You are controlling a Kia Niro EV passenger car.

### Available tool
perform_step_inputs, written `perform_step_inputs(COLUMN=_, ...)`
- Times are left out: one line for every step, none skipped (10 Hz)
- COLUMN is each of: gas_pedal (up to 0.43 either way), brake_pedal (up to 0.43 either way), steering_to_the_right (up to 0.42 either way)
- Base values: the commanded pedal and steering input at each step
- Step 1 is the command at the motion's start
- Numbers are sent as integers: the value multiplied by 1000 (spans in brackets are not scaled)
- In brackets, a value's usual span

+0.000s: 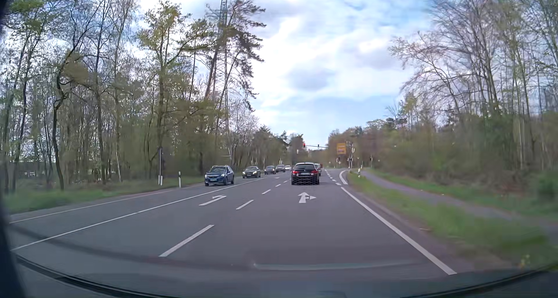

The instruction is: Follow the waypoints while adhering to traffic rules and regulations

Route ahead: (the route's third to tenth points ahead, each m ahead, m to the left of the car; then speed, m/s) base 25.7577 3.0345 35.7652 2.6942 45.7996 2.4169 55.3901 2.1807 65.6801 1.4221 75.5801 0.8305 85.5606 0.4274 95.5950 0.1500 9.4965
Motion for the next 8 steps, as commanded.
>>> perform_step_inputs(gas_pedal=0, brake_pedal=140, steering_to_the_right=0)
perform_step_inputs(gas_pedal=0, brake_pedal=146, steering_to_the_right=0)
perform_step_inputs(gas_pedal=0, brake_pedal=152, steering_to_the_right=0)
perform_step_inputs(gas_pedal=0, brake_pedal=159, steering_to_the_right=0)
perform_step_inputs(gas_pedal=0, brake_pedal=165, steering_to_the_right=0)
perform_step_inputs(gas_pedal=0, brake_pedal=171, steering_to_the_right=0)
perform_step_inputs(gas_pedal=0, brake_pedal=171, steering_to_the_right=0)
perform_step_inputs(gas_pedal=0, brake_pedal=171, steering_to_the_right=0)
